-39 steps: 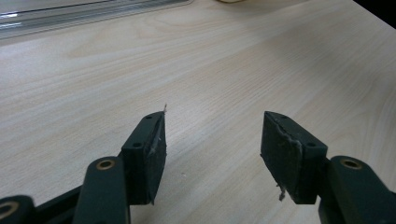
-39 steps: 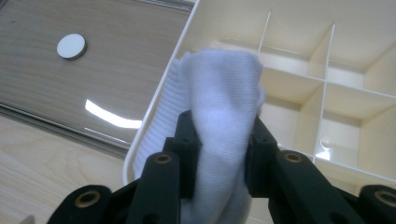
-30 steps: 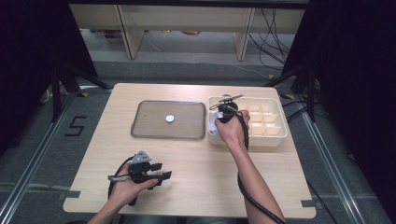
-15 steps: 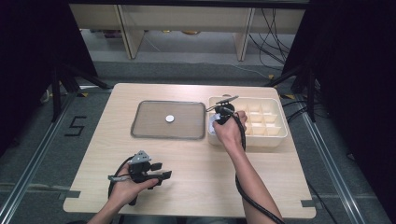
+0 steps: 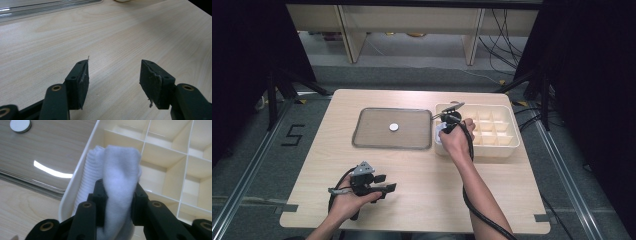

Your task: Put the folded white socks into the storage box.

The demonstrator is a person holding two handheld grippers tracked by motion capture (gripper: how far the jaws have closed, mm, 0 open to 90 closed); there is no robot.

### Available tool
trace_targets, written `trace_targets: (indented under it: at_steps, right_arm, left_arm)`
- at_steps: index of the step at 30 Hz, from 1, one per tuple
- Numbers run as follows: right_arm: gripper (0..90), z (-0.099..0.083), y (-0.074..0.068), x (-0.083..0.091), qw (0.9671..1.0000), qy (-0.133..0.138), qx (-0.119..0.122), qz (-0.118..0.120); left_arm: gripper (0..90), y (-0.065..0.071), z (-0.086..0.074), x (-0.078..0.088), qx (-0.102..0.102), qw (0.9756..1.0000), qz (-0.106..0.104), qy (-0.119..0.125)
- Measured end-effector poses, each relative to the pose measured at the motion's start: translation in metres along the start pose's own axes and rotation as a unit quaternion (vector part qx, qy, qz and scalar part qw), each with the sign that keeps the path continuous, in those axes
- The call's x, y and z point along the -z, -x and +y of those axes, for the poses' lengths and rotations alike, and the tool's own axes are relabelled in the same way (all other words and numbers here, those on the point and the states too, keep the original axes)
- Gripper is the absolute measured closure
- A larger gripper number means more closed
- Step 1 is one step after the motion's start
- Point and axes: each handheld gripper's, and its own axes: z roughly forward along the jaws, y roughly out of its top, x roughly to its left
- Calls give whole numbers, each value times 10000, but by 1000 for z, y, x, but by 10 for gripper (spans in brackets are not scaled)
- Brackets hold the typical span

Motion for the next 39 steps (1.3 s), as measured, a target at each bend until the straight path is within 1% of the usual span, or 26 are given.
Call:
trace_targets:
  at_steps: [1, 2, 3, 4, 5, 7, 8, 10, 12, 13, 14, 16, 17, 18, 21, 25, 26, 27, 30, 31, 32, 34, 37, 38, 39]
  right_arm:
    - [716, 0, 0, -1, 10000, -4, -32, -33]
    - [716, 0, -1, -1, 10000, -6, -54, -29]
    - [716, 0, -1, -2, 10000, -8, -54, -26]
    - [716, 0, 0, -2, 10000, -4, -4, -42]
    - [716, 0, 0, -2, 10000, -2, -11, -44]
    - [716, 0, 0, -2, 10000, -3, -7, -53]
    - [716, 0, -1, -3, 10000, -20, -63, -52]
    - [716, 0, -1, -3, 10000, -26, -55, -64]
    - [716, 0, -1, -3, 10000, -44, -69, -25]
    - [716, 0, -1, -3, 10000, -53, -49, -56]
    - [716, 1, -1, -3, 9999, -75, -109, -39]
    - [715, 1, -1, -3, 9999, -82, -93, -34]
    - [716, 1, -1, -3, 9999, -79, -10, -71]
    - [716, 1, -3, -3, 9999, -113, -73, -60]
    - [716, 2, -2, -4, 9999, -140, 3, -76]
    - [716, 2, -4, -4, 9997, -213, -68, -82]
    - [716, 2, -3, -5, 9998, -175, 0, -97]
    - [715, 2, -4, -5, 9997, -197, -18, -118]
    - [716, 3, -3, -6, 9997, -222, 2, -113]
    - [716, 3, -2, -6, 9997, -221, -15, -77]
    - [715, 3, -3, -7, 9997, -239, -62, -47]
    - [714, 3, -3, -7, 9996, -257, -42, -72]
    - [711, 2, -2, -8, 9996, -252, -81, -40]
    - [709, 3, -1, -8, 9997, -240, -24, -46]
    - [704, 3, 0, -8, 9997, -249, -29, -7]
  left_arm:
    - [400, -1, 0, -1, 16, 10000, -64, 37]
    - [400, -1, 0, -1, 14, 10000, -73, 31]
    - [400, -1, 0, -1, 16, 10000, -70, 33]
    - [400, 0, 0, -1, 13, 10000, -49, 37]
    - [400, 0, 0, 0, -3, 10000, 2, -5]
    - [400, -1, 0, -1, -7, 10000, -90, 6]
    - [400, -1, 0, -1, -8, 10000, -88, 7]
    - [400, -1, 0, -1, -5, 10000, -85, 9]
    - [400, -1, 0, -1, -2, 10000, -77, 17]
    - [400, -1, 0, -1, -2, 10000, -83, 12]
    - [400, -1, 0, -1, 2, 10000, -75, 24]
    - [399, -1, 0, -1, -5, 10000, -85, 12]
    - [399, -1, 0, -1, -7, 10000, -84, 12]
    - [399, -1, 0, -1, -8, 10000, -84, 4]
    - [399, -1, 0, -1, -5, 10000, -79, 12]
    - [399, -1, 0, -1, 8, 10000, -70, 15]
    - [399, -1, 0, -1, 4, 10000, -72, 10]
    - [399, -1, 0, -1, -12, 10000, -84, -3]
    - [399, 0, 0, -1, -22, 10000, -78, -4]
    - [399, 0, 0, -1, -23, 10000, -25, 23]
    - [399, 0, 0, -1, -24, 10000, -28, 26]
    - [399, 1, 0, -1, -2, 10000, -34, 25]
    - [399, 1, 0, -1, -28, 10000, -34, 0]
    - [399, 1, 0, -1, -31, 10000, -45, -4]
    - [399, 1, 0, -1, -3, 10000, -40, 23]
